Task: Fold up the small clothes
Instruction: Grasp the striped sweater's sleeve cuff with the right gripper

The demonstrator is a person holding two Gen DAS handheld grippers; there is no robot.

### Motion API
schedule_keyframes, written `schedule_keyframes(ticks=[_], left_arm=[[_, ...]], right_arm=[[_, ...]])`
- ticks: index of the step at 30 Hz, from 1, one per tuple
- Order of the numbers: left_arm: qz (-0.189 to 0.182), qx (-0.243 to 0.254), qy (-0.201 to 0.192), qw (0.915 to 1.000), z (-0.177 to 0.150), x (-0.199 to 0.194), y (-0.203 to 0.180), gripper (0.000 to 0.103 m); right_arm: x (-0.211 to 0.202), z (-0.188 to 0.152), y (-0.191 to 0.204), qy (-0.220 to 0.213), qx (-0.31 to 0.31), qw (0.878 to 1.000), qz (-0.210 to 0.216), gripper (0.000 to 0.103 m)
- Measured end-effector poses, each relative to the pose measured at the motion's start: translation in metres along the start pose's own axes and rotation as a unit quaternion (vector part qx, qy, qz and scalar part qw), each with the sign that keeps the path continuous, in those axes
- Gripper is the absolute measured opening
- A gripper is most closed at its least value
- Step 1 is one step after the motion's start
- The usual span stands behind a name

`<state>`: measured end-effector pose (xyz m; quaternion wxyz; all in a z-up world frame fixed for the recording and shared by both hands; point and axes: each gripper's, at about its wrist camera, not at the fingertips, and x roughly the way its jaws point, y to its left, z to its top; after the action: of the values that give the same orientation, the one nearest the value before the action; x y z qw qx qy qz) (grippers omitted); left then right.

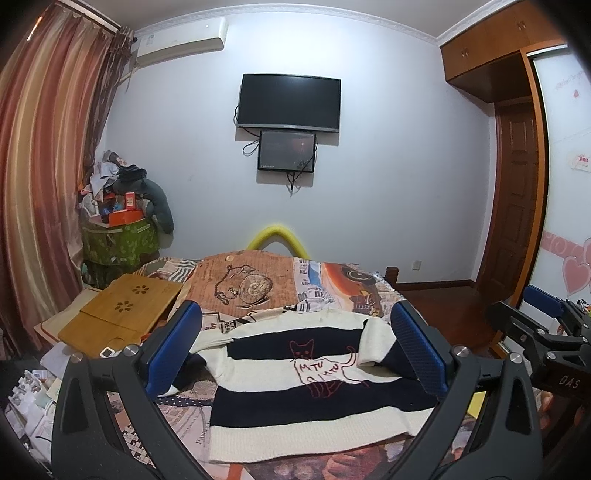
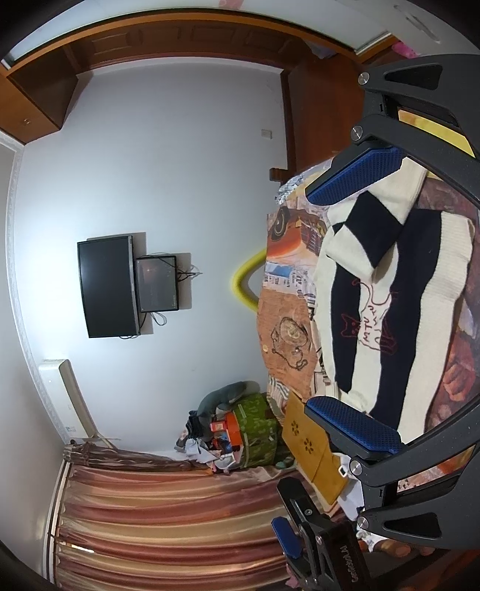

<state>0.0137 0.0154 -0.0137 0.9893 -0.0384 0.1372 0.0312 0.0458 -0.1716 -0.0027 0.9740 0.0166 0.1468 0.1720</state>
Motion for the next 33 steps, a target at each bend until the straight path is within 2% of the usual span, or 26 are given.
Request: schedule_keyframes(ticks=[2, 8, 12, 17, 25, 28, 33], left_arm=[[0.008, 0.000, 0.007, 0.9999, -0.002, 0.010, 0.006, 0.103], [0.066, -0.010, 0.048, 0.9966, -0.011, 0.048, 0.048, 0.103], [0.109, -0.021, 0.092, 0.9896, -0.024, 0.081, 0.087, 0.103], [0.146, -0.037, 0.159, 0.9757, -0.052, 0.126, 0.136, 0.103], [0.164, -0.060, 0.237, 0.9557, -0.097, 0.189, 0.188, 0.103], [0.161, -0.072, 0.252, 0.9517, -0.106, 0.209, 0.201, 0.103], [0.160, -0.076, 0.259, 0.9496, -0.110, 0.230, 0.214, 0.103]], right_arm=[[0.007, -0.003, 0.000, 0.005, -0.008, 1.000, -0.001, 0.103], [0.041, -0.009, 0.002, 0.033, -0.030, 0.999, 0.003, 0.103], [0.071, -0.013, 0.004, 0.060, -0.036, 0.997, 0.023, 0.103], [0.122, -0.018, 0.015, 0.113, -0.047, 0.991, 0.058, 0.102], [0.213, -0.028, 0.045, 0.206, -0.070, 0.968, 0.122, 0.101], [0.244, -0.035, 0.064, 0.225, -0.094, 0.959, 0.147, 0.096], [0.302, -0.055, 0.097, 0.289, -0.104, 0.931, 0.200, 0.082]])
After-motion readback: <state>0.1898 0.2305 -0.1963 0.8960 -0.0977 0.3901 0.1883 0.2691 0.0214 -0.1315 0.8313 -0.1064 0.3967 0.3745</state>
